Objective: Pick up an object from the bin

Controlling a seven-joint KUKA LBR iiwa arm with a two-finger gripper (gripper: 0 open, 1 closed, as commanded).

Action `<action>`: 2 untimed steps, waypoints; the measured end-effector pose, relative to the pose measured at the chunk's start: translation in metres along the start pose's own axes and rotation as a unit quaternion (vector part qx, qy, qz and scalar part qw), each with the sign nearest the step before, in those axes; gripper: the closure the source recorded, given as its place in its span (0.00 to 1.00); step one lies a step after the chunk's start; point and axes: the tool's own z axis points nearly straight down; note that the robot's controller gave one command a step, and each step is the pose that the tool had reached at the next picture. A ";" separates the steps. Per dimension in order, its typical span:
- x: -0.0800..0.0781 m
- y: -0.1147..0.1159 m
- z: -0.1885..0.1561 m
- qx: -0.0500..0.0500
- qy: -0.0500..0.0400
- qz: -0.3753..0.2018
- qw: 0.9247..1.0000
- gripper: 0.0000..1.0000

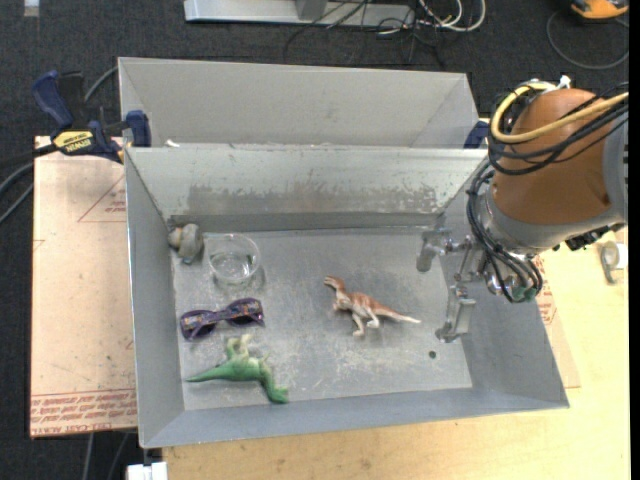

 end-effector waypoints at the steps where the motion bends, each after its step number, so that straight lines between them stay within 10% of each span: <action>1: -0.002 0.000 -0.004 0.001 -0.004 -0.002 1.000 0.00; 2: -0.015 0.028 0.071 0.000 -0.004 -0.046 0.999 0.00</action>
Offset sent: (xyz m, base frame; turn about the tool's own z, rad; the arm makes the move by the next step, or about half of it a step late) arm 0.0238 0.0515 -0.1373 -0.1699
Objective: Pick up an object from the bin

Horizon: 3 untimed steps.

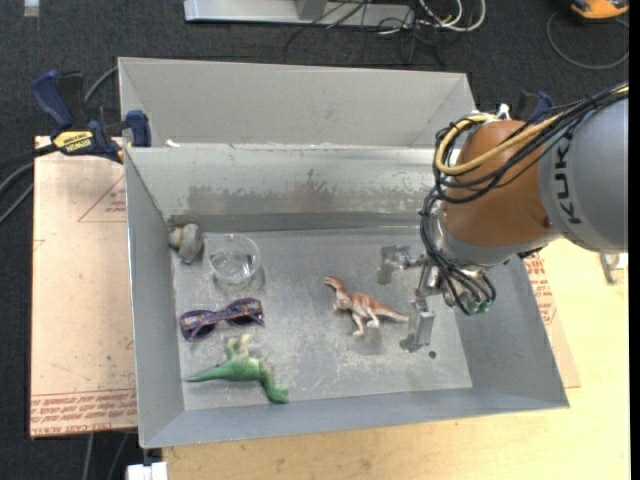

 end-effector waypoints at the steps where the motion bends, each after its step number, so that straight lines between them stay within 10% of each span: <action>1: -0.017 0.041 0.070 0.000 -0.001 0.055 0.998 1.00; 2: -0.017 0.042 0.070 0.000 -0.001 0.055 0.998 1.00; 3: -0.016 0.035 -0.014 0.000 0.001 0.039 0.999 1.00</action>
Offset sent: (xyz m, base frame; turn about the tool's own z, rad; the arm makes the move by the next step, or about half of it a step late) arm 0.0000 0.0000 0.0000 0.0000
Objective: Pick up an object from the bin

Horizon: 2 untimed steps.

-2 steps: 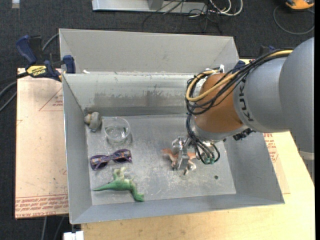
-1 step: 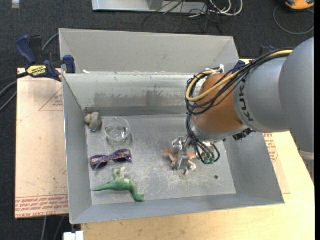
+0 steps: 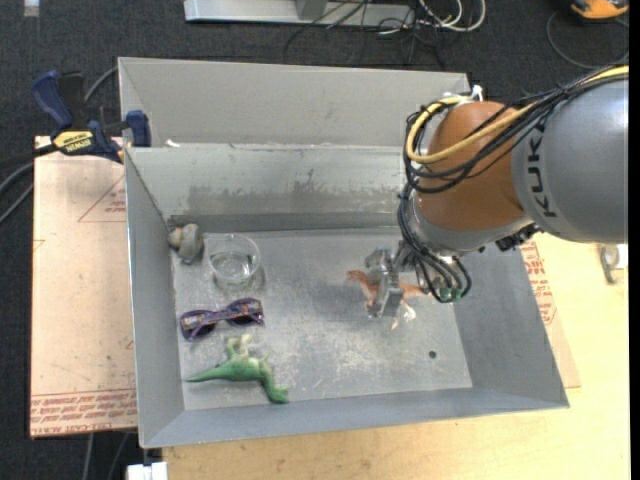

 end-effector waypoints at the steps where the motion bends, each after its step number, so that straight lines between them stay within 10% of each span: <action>1: -0.005 0.005 -0.058 0.000 -0.005 -0.011 1.000 1.00; 2: -0.006 -0.009 -0.177 0.000 -0.001 0.020 1.000 1.00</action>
Offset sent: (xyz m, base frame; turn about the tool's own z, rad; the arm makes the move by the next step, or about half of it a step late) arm 0.0046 -0.0094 0.1767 0.0413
